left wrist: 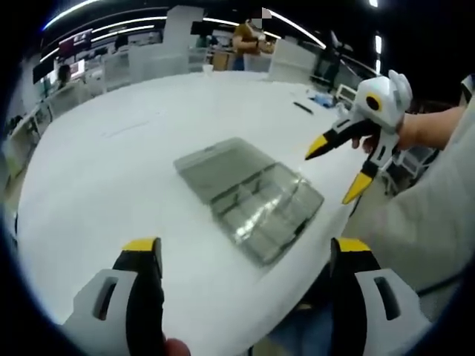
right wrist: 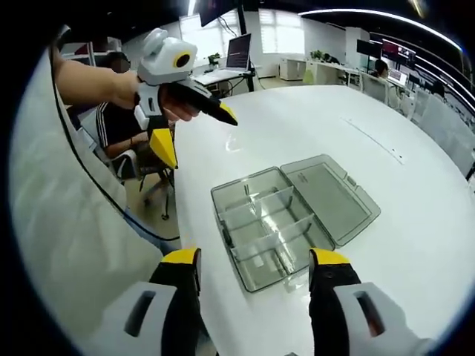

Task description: Insert the divider into the dual guide fixture by aligning both edges with the guide slots and pushing it downward to the bottom, including one-sided entry, uneven engagement, binding, and posture correction.

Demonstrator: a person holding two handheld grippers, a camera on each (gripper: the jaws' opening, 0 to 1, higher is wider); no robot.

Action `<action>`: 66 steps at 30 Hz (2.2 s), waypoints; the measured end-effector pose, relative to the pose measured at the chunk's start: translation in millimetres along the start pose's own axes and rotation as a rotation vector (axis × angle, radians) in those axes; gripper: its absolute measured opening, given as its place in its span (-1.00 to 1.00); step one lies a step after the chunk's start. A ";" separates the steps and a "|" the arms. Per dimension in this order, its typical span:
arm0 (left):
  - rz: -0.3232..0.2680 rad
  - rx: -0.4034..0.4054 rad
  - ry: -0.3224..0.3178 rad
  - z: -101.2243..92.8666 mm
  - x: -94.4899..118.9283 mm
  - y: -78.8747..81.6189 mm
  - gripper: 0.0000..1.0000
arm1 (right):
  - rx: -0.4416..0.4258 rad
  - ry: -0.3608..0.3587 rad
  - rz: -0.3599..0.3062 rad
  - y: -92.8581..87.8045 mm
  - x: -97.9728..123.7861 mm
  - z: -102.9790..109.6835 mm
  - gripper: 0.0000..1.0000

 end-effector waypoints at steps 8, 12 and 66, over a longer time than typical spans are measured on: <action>0.012 -0.022 0.006 7.5 2.9 -2.7 0.82 | -0.003 -0.001 -0.003 -0.3 -0.6 0.6 0.14; 0.027 -0.044 0.003 9.3 5.0 -4.4 0.81 | -0.002 -0.001 -0.003 -0.2 -0.6 1.4 0.14; 0.174 -0.174 0.053 81.9 24.8 -48.4 0.51 | -0.025 -0.013 0.008 7.9 -8.3 -0.7 0.18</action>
Point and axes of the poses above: the point that each gripper's makers call its tool centre point, and the gripper's own axes: x roughly backward along the fingers, z roughly to its left, y roughly out of its top, the point moved 2 cm from there along x, roughly backward along the fingers, and after that the axes turned 2 degrees about -x, right-handed, at the moved point
